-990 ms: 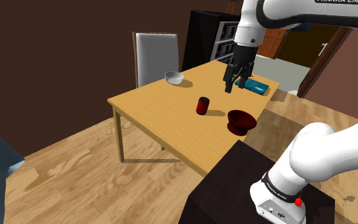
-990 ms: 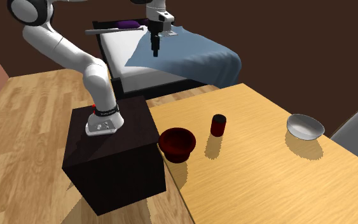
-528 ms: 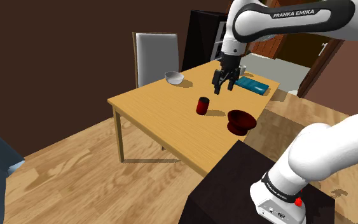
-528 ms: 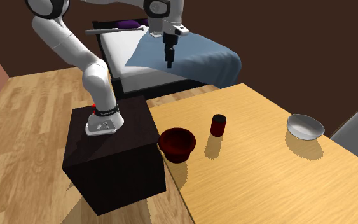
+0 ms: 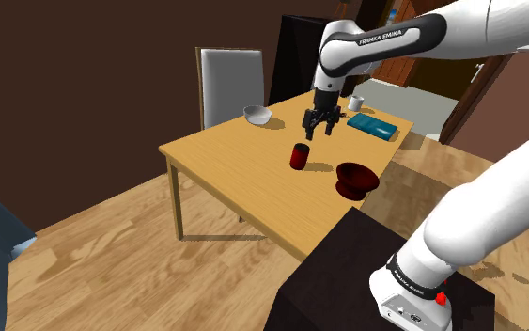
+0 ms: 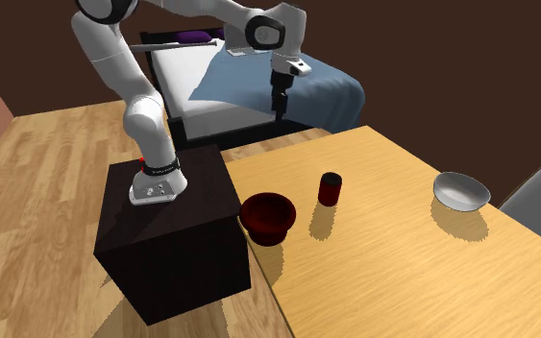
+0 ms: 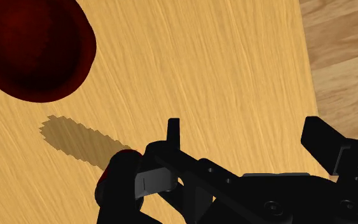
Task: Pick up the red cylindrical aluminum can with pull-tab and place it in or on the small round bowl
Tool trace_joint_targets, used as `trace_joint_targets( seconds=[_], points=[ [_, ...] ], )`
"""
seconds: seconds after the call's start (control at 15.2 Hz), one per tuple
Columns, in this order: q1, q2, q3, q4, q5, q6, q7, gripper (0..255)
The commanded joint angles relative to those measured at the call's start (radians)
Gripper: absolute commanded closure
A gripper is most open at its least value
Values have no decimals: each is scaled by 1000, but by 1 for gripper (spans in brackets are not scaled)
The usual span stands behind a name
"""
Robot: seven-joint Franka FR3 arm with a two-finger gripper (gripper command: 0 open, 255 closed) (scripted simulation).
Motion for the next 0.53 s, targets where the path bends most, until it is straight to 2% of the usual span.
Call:
trace_joint_targets(
  seconds=[0.0, 0.46],
  points=[
    [-7, 78, -10, 40, 1, 37, -5, 0],
    [-45, 328, -52, 203, 15, 116, -48, 0]
  ],
)
